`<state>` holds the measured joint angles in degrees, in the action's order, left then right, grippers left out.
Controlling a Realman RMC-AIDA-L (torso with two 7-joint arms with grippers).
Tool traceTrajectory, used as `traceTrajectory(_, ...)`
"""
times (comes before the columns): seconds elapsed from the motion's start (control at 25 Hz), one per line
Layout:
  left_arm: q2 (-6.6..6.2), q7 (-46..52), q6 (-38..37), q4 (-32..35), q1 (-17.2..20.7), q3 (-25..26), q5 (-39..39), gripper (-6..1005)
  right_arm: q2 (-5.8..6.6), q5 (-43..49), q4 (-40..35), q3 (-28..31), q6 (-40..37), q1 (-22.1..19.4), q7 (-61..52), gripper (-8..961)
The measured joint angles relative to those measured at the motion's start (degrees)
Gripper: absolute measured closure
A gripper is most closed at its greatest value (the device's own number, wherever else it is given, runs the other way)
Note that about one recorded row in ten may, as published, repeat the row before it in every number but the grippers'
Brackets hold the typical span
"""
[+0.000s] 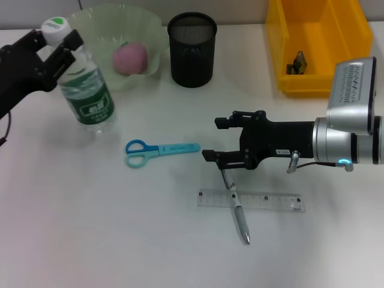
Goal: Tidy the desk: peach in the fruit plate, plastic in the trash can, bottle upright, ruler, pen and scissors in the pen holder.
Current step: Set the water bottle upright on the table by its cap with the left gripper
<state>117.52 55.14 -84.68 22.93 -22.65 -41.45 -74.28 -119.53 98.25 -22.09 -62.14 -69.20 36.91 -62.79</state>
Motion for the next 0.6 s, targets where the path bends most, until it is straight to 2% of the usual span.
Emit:
traceTrajectory(0.2, 0.77, -2.95, 2.24, -0.59, 0.25, 2.36, 0.06, 551, -0.02, -0.04, 0.51, 0.00, -0.14, 0.00, 0.41, 172)
traceTrajectory(0.6, 1.02, -8.66, 6.20, -4.10, -0.61, 4.87, 0.89, 548, -0.09, -0.09, 0.74, 0.01, -0.63, -0.01, 0.83, 173)
